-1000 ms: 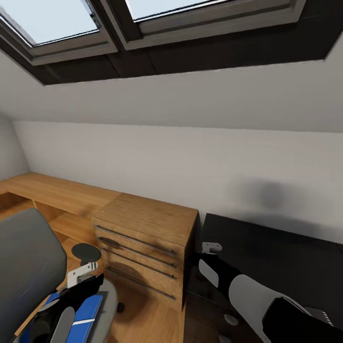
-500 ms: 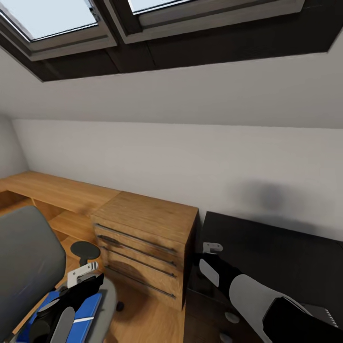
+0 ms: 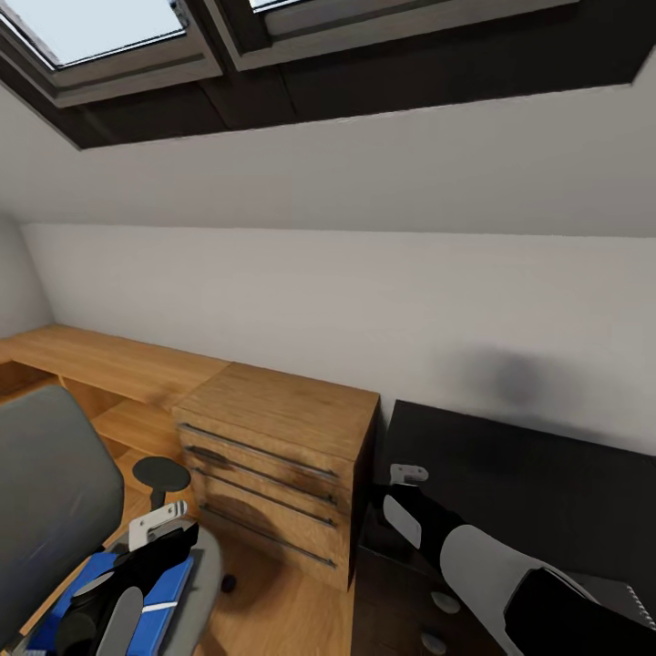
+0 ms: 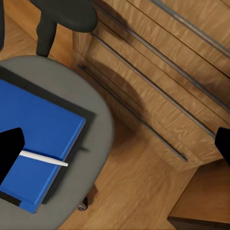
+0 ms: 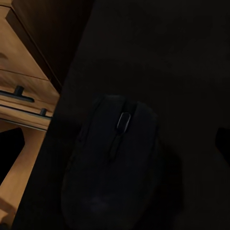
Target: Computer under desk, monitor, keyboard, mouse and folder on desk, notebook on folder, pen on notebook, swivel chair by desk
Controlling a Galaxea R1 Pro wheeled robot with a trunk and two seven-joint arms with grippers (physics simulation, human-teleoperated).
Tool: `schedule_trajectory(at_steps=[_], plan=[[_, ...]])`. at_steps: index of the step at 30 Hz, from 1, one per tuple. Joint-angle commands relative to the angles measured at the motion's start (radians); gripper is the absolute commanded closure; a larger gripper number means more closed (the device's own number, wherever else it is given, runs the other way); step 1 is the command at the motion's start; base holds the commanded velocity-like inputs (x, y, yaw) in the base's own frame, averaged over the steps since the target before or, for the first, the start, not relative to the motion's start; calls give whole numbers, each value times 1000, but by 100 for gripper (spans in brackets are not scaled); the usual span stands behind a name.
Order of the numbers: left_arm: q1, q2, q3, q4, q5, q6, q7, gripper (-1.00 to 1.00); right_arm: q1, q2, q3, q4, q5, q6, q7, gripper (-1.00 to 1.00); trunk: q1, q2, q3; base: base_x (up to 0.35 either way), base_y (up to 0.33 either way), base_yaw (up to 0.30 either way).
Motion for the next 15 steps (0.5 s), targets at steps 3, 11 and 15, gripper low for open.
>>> schedule_trajectory(at_steps=[3, 11, 15], plan=[[-1, 0, 0, -2, 11, 3, 8, -100, -2, -1, 8, -1, -5, 13, -7, -100, 12, -22, -11, 0, 0, 0], [-1, 0, 0, -2, 10, 3, 8, -100, -3, 1, 7, 0, -7, 20, -7, -100, 42, -78, -36, 0, 0, 0], [-1, 0, 0, -2, 10, 3, 8, -100, -2, 2, 7, 0, -8, 28, -7, -100, 58, -106, -48, 0, 0, 0]])
